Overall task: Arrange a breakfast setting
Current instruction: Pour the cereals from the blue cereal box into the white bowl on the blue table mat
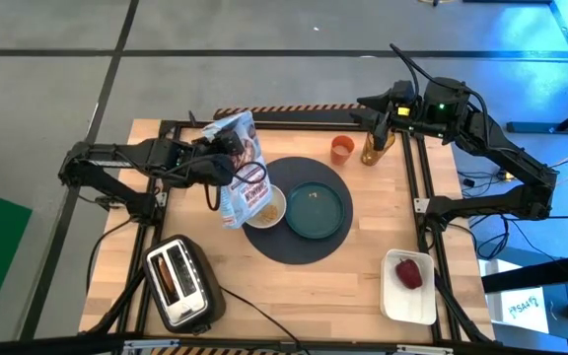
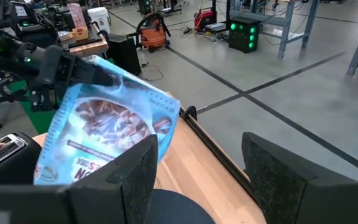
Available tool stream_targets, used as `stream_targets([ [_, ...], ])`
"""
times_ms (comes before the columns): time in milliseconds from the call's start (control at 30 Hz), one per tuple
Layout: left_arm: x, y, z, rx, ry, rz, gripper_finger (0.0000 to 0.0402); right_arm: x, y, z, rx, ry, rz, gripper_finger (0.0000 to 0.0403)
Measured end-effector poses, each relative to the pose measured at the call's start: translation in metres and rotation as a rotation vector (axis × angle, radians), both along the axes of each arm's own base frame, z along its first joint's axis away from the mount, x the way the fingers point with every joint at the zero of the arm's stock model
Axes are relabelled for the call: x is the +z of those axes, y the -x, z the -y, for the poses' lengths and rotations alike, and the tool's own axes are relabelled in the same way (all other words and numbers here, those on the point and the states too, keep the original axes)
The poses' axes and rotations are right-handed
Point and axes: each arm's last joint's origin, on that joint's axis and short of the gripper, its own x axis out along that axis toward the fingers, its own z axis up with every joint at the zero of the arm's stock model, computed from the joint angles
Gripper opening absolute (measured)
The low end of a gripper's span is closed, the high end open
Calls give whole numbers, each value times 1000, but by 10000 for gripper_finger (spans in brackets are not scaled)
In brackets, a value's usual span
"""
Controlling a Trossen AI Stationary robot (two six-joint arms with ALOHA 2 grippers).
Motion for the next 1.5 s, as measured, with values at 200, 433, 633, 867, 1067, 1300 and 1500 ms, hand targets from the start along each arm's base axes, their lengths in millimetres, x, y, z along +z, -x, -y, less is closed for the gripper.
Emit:
stream_targets([
  [200,0,-2,0,-11,-4,-6,145,0,0,0,0,-1,-3,225],
  [433,-1,-6,1,-26,-28,-27,145,-1,0,0,1,-6,-12,225],
  [633,-2,-10,0,-20,-45,-26,145,-1,0,0,2,-7,-13,225],
  [867,-1,-11,0,-23,-55,-21,145,-2,0,0,7,-9,-14,225],
  [1067,-1,-11,1,-24,-43,-18,145,-2,0,0,7,-11,-21,225],
  [1300,-2,-10,0,-18,-58,-34,145,-3,1,0,7,-12,-30,225],
  [1500,-1,-11,0,-18,-45,-12,145,-4,1,0,6,-15,-37,225],
])
